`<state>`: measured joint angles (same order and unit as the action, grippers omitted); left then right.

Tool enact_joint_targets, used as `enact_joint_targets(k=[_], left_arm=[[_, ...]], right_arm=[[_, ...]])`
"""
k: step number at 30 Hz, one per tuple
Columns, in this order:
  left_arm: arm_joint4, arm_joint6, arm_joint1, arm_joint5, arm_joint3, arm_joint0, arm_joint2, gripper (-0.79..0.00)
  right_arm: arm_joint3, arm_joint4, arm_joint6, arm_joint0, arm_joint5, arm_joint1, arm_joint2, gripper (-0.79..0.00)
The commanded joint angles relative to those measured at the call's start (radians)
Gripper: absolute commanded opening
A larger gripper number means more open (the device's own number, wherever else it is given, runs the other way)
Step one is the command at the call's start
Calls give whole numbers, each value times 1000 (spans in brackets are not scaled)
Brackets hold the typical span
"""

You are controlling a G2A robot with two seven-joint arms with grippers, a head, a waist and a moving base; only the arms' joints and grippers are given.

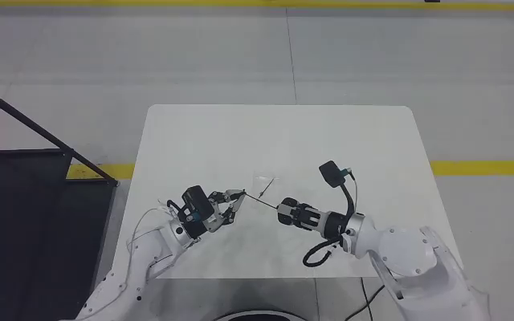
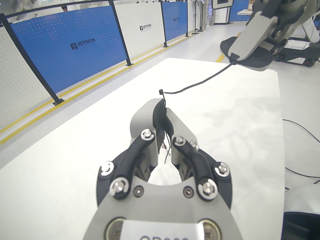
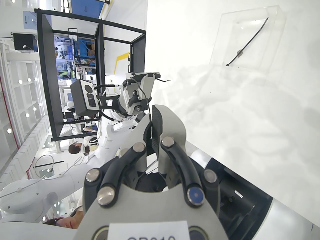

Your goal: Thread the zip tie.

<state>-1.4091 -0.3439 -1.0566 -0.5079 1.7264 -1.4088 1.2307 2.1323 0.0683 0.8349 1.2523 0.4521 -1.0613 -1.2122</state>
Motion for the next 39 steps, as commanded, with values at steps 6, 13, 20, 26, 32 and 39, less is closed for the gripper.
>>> enact_joint_targets(k=[6,13,20,26,32,39], left_arm=[[-1,-3,-2,1,-1,-1,1,-785],[-3,-4,-4,-1,-1,0,1,-785],[-3,-1,-6,-1,0,2,0,-785],[-4,1,-7,-1,1,3,0,-785],[-3,3,-9,-3,0,5,1,-785],[-5,4,-10,-4,-1,6,1,-785]], right_arm=[[-5,-8,0,-1,2,2,-3,-785],[-10,-18,-2,-4,6,3,-5,-785],[-12,-26,-2,-5,8,5,-10,-785],[-14,-33,-2,-5,6,6,-14,-785],[-17,-40,-3,-6,7,8,-18,-785],[-15,-42,-4,-3,6,10,-17,-785]])
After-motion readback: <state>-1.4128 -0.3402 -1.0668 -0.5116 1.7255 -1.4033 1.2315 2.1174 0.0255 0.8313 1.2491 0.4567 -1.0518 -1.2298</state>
